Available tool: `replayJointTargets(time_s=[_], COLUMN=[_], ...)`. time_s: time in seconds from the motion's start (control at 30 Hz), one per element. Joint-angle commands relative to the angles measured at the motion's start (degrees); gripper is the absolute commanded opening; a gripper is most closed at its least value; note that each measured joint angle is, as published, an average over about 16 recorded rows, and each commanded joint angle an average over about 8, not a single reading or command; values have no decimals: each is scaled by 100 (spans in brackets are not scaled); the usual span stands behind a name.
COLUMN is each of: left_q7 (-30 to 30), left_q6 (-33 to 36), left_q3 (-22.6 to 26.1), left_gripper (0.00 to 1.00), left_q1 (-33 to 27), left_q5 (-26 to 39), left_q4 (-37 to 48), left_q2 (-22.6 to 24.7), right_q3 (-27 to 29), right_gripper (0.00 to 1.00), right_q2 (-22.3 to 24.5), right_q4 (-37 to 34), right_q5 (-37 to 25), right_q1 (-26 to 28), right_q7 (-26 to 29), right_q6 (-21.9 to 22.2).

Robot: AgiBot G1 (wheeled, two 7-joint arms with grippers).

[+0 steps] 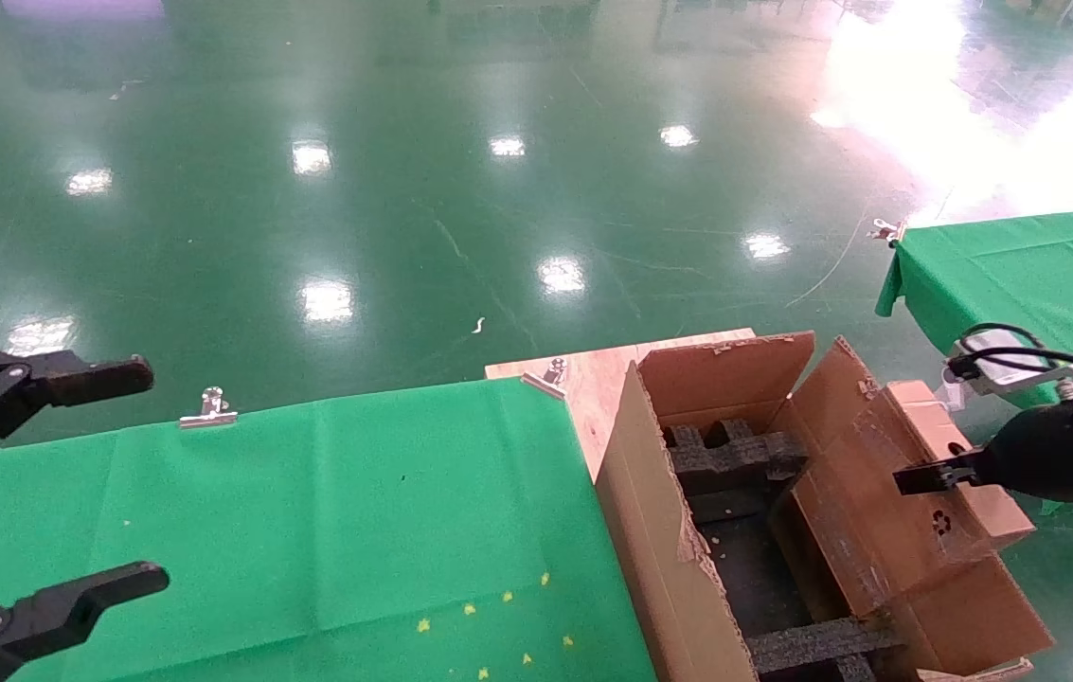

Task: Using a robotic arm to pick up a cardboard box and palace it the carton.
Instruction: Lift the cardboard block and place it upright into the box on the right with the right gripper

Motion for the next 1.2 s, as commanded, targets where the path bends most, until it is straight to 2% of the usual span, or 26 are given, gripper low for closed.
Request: replayJointTargets(time_s=[0.03, 0.73, 1.2], left_q7=[0, 1, 1], left_q6=[0, 0, -1], left_q3=[0, 1, 2], left_gripper=[100, 100, 100], left_q1=[0, 0, 0], left_q5=[0, -1, -1], left_q4=[0, 0, 0], left_q2=[0, 0, -1], right_q3=[-29, -412, -611], right_gripper=[0, 0, 0], right_q2=[-72, -699, -1240], right_q4=[27, -77, -690], right_q5=[-121, -810, -940], right_q1=[-32, -863, -1379], right_q7=[209, 1080, 1225], right_q6=[9, 867, 1321])
